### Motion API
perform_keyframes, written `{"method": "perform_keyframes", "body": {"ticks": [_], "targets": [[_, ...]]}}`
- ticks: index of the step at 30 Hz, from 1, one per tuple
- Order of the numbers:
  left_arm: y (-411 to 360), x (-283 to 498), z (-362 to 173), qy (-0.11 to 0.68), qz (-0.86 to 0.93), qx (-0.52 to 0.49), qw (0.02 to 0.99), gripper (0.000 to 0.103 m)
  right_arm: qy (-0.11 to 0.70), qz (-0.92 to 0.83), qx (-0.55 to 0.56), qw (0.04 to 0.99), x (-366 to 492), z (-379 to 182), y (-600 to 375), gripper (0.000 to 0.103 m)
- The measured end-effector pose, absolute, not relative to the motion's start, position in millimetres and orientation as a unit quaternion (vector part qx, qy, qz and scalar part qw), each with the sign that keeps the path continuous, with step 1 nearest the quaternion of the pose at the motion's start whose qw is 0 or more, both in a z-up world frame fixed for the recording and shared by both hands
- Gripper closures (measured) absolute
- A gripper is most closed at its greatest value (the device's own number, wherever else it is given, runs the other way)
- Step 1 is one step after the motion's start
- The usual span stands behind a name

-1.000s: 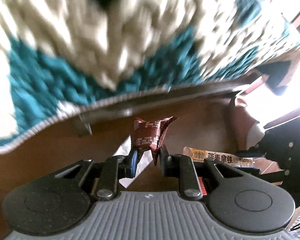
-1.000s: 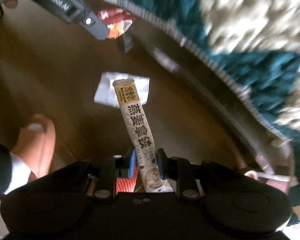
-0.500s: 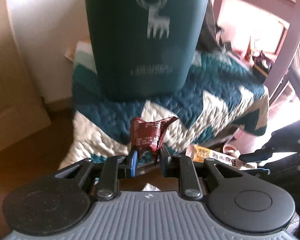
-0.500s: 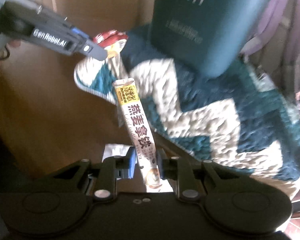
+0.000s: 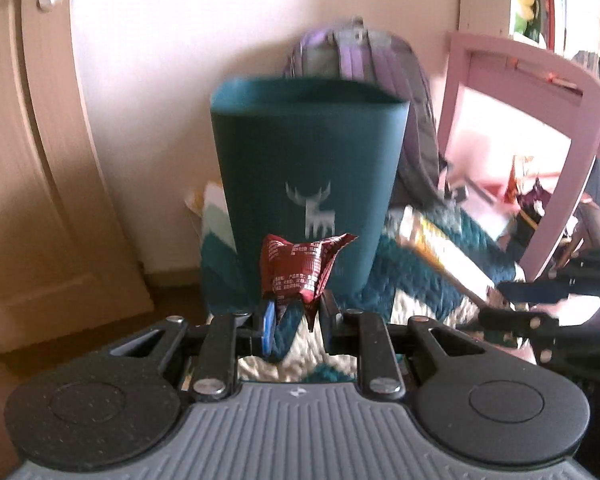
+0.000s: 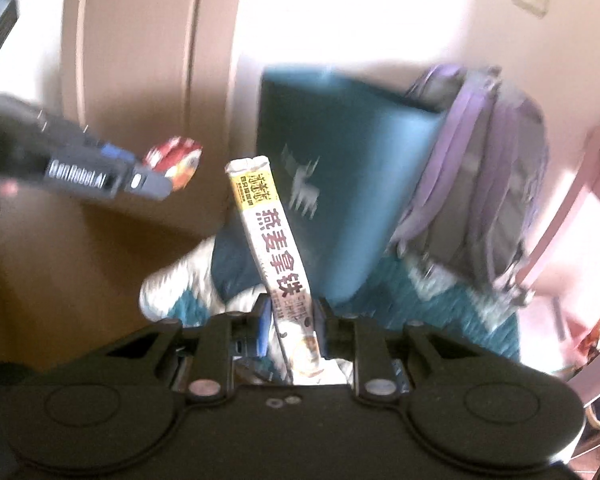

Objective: Collect trash
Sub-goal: 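Carry the brown wrapper and stick packet up over the teal bin with both tools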

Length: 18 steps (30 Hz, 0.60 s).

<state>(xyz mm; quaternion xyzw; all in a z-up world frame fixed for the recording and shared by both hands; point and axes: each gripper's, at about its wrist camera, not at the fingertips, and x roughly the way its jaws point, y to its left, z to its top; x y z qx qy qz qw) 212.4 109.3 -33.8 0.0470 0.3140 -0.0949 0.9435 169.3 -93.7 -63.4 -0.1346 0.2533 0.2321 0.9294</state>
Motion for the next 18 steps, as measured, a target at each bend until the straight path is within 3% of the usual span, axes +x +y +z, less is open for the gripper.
{"method": "perform_keyframes", "body": {"ticks": [18], "targets": [[80,261,101,0.219,-0.084,0.018,0.972,0.081,0.142,0.202,-0.03,0.968,240,74,-110,0.082]]}}
